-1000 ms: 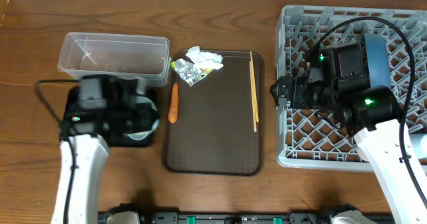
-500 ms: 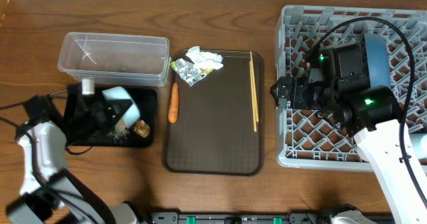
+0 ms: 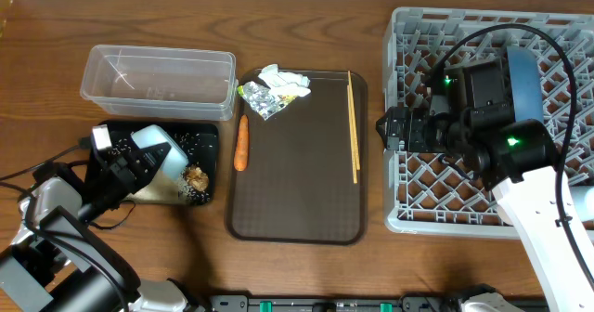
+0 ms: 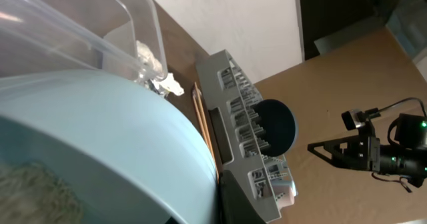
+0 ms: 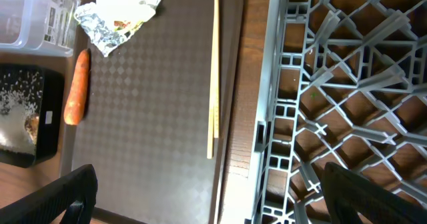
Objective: Sort waste into correct bins and load items into the dishwasher rack
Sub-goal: 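Tip the rice bowl with left gripper to pour rice onto black tray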
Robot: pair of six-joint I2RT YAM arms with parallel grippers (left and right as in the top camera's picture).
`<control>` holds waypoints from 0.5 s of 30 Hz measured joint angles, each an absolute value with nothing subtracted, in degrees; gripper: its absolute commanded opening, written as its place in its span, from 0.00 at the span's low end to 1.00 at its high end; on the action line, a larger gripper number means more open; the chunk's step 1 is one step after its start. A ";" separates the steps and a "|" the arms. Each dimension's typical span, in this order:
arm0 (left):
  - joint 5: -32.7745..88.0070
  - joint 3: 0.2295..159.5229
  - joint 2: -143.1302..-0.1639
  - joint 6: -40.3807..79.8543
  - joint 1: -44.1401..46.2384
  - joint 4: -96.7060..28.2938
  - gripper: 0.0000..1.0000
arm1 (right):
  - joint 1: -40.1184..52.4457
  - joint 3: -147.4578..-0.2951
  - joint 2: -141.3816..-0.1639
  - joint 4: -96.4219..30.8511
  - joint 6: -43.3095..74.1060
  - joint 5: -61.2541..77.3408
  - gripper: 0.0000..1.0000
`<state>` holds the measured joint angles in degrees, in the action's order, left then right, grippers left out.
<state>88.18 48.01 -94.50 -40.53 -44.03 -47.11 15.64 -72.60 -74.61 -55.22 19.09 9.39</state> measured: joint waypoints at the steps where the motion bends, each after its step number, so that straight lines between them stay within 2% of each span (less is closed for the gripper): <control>1: 88.29 48.01 -94.50 -40.77 -44.03 -47.11 0.06 | 15.64 -72.60 -74.61 -55.24 19.07 9.39 0.99; 15: 88.14 47.92 -94.50 -42.09 -44.05 -45.06 0.06 | 15.64 -72.60 -74.61 -55.27 19.09 9.39 0.99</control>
